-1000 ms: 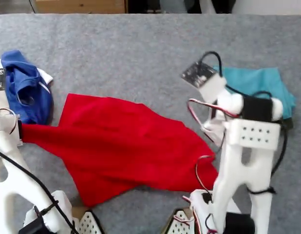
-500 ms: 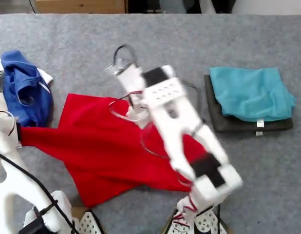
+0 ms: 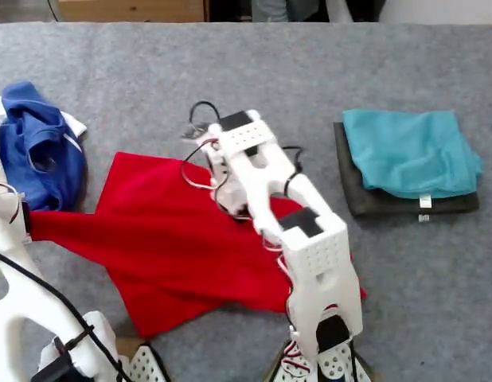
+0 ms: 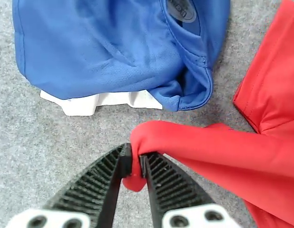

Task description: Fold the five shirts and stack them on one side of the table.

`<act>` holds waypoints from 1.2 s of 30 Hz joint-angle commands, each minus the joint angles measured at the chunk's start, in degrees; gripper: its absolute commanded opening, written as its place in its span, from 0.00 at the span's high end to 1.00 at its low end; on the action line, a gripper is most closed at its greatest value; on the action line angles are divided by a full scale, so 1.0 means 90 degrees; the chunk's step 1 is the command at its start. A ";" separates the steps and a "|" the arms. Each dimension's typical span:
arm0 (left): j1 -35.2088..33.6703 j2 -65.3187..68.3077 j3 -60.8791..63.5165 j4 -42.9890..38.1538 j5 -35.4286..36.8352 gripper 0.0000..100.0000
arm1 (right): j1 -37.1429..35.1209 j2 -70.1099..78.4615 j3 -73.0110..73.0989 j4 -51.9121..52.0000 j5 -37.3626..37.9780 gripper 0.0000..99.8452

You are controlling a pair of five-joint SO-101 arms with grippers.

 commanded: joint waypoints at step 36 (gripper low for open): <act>-0.0093 -0.0088 0.0063 0.0039 -0.0127 0.97 | 0.0117 -0.0005 -0.0835 -0.1270 -0.0205 0.82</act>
